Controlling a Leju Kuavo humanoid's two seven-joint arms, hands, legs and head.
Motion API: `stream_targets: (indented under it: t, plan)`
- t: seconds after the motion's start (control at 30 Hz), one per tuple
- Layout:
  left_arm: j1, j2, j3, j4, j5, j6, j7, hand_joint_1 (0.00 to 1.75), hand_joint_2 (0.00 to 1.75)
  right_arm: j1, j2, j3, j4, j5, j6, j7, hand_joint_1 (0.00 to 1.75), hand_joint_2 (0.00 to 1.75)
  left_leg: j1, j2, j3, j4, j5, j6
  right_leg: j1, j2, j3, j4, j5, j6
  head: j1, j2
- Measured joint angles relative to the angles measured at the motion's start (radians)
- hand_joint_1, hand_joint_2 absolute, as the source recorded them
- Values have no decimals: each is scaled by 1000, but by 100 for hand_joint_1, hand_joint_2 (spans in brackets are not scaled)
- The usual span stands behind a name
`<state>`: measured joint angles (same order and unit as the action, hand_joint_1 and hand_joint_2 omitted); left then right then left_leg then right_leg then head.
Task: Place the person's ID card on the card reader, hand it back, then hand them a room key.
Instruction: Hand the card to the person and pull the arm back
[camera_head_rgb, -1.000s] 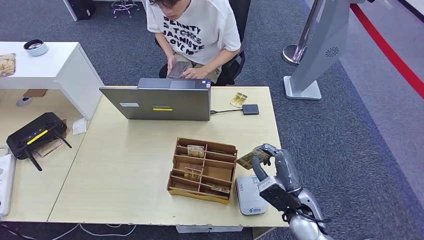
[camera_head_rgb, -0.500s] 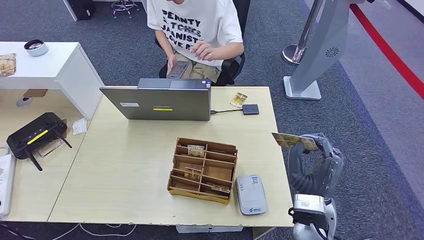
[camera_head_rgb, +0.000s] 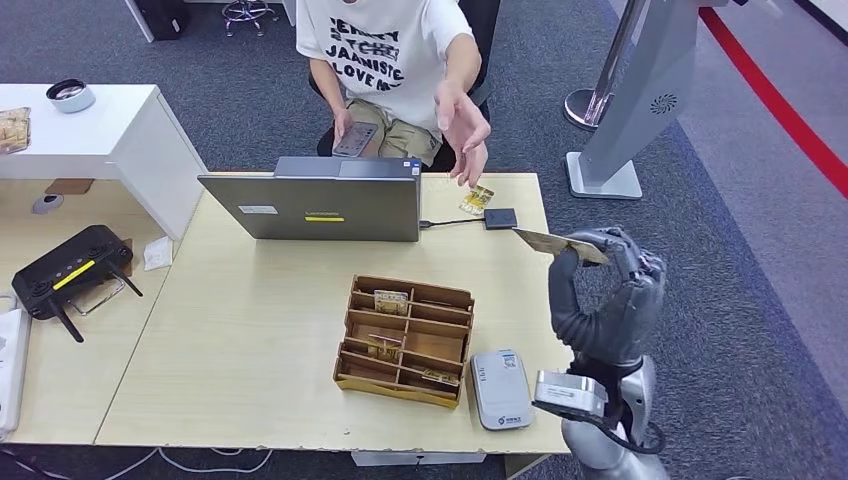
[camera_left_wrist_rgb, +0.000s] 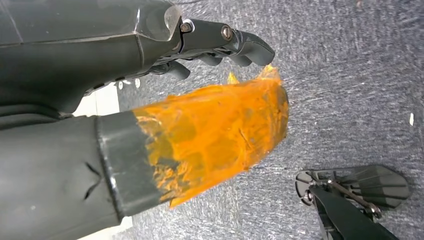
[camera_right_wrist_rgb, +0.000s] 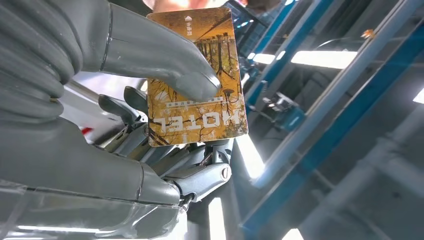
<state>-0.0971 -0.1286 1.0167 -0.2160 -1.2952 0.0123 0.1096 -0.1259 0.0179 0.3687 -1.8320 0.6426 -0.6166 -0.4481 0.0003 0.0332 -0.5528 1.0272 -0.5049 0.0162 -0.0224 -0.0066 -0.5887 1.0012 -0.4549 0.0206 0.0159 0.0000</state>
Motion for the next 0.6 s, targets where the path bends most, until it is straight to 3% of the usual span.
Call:
stream_targets:
  t: [0.4, 0.6]
  plan:
    - [-53, 0, -62, 0, -55, -40, 32, 0, 0, -366, 27, 154, 313, 353, -13, 148, 175, 175, 0, -1, 0, 0, 2, -2, 0, -1, 0, 0, 1, 0, 0, 0]
    - [-67, 0, -86, 0, -61, -47, 35, 0, 0, -464, 39, 179, 466, 432, -20, 173, 174, 175, 0, -1, 0, 0, 2, -2, 0, -1, 0, 0, 1, 0, 0, 0]
